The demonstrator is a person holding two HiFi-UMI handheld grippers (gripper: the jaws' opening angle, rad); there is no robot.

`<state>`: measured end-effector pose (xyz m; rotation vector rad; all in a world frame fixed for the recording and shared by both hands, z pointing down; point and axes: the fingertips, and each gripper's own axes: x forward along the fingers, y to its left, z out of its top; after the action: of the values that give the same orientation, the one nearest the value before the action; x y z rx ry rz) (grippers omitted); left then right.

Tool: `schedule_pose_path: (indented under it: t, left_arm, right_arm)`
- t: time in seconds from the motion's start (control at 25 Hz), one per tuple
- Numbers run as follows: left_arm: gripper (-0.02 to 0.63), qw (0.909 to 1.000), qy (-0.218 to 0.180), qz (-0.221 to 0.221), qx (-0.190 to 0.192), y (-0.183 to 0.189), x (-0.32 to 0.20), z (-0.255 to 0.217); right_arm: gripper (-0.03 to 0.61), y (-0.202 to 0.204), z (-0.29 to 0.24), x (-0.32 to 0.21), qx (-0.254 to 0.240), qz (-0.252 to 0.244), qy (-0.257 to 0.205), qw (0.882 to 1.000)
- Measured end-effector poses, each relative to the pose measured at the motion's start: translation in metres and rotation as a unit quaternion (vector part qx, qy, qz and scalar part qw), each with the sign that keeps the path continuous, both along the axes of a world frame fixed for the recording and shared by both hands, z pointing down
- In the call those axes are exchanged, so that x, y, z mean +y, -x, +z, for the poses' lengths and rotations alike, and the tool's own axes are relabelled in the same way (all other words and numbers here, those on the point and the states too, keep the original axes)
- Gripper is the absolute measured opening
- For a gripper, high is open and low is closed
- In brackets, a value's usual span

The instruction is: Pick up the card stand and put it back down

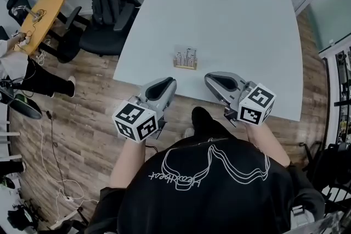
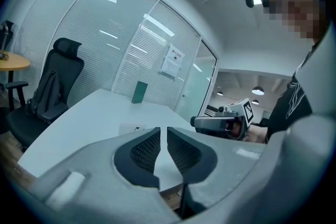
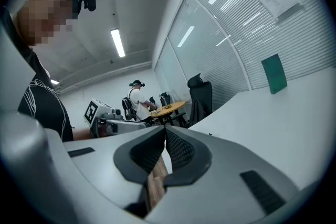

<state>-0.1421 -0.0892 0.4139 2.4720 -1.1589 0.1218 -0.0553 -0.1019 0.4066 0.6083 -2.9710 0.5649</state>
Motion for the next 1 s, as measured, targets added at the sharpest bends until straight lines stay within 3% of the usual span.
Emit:
schedule_pose_path:
  t: [0.24, 0.44, 0.56, 0.76, 1.0]
  left_arm:
    - [0.079, 0.999, 0.036, 0.003, -0.026, 0.003, -0.032, 0.034]
    - [0.115, 0.9971, 0.067, -0.008, -0.035, 0.014, -0.058, 0.065]
    - [0.135, 0.996, 0.079, -0.013, -0.041, 0.018, -0.071, 0.081]
    - [0.143, 0.9937, 0.092, -0.009, -0.063, 0.026, -0.095, 0.11]
    - [0.155, 0.9915, 0.11, -0.01, -0.069, 0.029, -0.107, 0.136]
  right_arm:
    - [0.025, -0.004, 0.027, -0.033, 0.023, 0.015, 0.021, 0.999]
    - [0.074, -0.002, 0.058, -0.058, 0.088, 0.032, -0.005, 0.996]
    - [0.103, 0.002, 0.08, -0.068, 0.118, 0.026, -0.01, 0.993]
    - [0.148, 0.009, 0.114, -0.091, 0.127, 0.015, 0.025, 0.992]
    - [0.174, 0.012, 0.152, -0.101, 0.178, -0.017, 0.014, 0.984]
